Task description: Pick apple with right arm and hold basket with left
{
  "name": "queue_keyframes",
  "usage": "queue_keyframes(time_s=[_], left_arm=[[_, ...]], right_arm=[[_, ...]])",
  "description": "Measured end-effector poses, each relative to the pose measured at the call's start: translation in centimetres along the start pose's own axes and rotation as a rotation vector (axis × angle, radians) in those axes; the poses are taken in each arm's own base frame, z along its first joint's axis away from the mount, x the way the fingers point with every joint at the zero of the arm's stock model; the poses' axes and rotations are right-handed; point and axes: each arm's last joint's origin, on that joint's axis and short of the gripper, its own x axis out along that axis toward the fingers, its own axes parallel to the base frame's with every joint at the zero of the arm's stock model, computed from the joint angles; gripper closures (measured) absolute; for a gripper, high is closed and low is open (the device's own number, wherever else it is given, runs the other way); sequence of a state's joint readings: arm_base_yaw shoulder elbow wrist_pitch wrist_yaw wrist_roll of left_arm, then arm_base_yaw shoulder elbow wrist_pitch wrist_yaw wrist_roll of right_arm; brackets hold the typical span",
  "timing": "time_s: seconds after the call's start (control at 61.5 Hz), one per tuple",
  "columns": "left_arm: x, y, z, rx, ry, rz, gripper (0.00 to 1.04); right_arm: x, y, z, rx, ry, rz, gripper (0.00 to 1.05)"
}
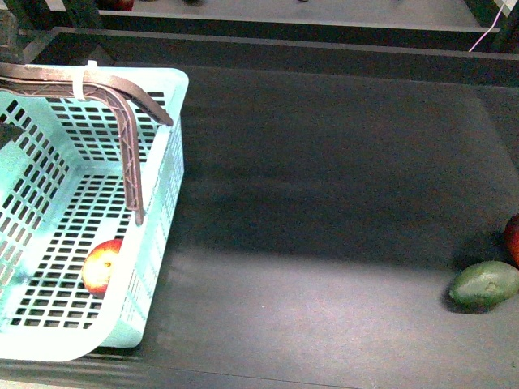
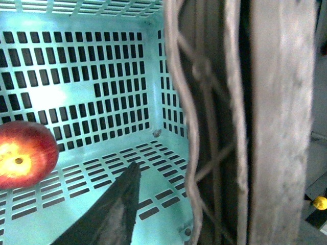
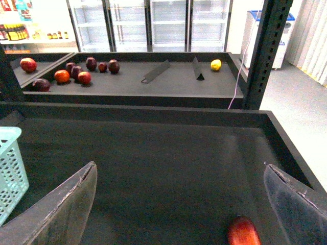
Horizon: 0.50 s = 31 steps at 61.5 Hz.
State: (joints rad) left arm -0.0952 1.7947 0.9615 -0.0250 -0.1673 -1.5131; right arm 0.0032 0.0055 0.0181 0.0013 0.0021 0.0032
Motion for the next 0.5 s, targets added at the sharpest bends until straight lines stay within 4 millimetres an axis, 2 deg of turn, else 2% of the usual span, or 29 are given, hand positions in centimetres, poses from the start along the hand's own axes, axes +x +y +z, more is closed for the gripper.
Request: queue_keyframes(time_s=[0.146,0.26,0.504], left_arm=[[-1.4,-0.3,0.2,-0.003,0.008,-0.026,0.29],[-4.0,-0.9,0.9,-0.001,0.0,-0.087,0.06],[-9.6,-0.9,1.6,0.052,-0.029,-0.221,0.07]], right_arm=[[0.0,0.0,0.0,0.0,0.0,0.0,0.09],[0.0,0.0,0.0,0.0,0.0,0.0,0.09],[0.0,0.0,0.0,0.0,0.0,0.0,0.09]])
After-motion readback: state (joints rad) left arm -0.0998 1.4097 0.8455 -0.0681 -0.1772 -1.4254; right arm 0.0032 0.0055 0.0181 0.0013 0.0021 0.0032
